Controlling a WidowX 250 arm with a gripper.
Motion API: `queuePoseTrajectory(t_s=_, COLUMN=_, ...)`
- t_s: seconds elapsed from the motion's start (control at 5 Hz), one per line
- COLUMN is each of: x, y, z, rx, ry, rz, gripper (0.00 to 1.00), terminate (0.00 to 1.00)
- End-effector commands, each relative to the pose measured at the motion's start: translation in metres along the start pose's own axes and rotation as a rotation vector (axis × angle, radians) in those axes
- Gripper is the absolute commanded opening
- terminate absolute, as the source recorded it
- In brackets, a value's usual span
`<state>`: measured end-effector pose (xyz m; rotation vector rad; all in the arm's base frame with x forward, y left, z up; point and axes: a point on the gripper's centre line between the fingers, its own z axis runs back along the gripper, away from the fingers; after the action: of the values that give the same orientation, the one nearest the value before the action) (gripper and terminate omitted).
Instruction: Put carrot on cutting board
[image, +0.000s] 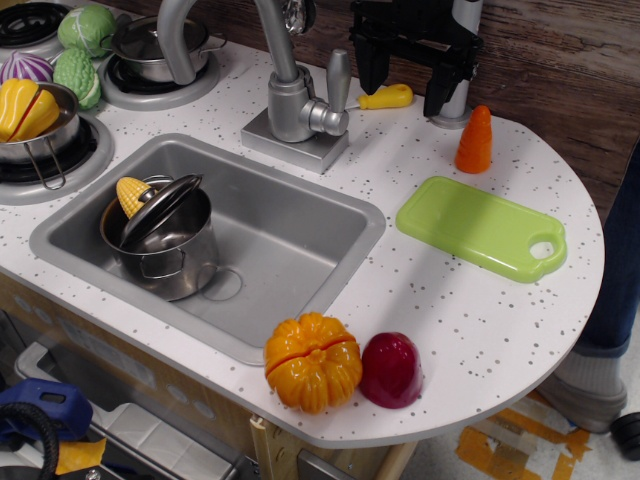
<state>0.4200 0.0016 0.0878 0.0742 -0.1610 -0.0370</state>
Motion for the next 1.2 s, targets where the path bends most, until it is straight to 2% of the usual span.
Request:
queuePoseTrajectory(t_s=0.0, x=0.000, y=0.000, z=0.000, rx=0.000, ry=0.000, rz=0.000, gripper=1.00, terminate=0.00)
queuePoseTrajectory(t_s=0.4, x=0.025, y=-0.017, z=-0.008, rx=0.018, ry=-0.049, rz=-0.067, gripper=1.00, terminate=0.00)
queuePoseTrajectory(t_s=0.8, x=0.045, y=-0.038, z=-0.010, rx=-0.013, ry=-0.100, rz=-0.071, gripper=1.00, terminate=0.00)
queuePoseTrajectory(t_s=1.0, x=0.047, y=-0.044, z=-0.010, rx=-0.038, ry=-0.116, rz=-0.080, gripper=1.00, terminate=0.00)
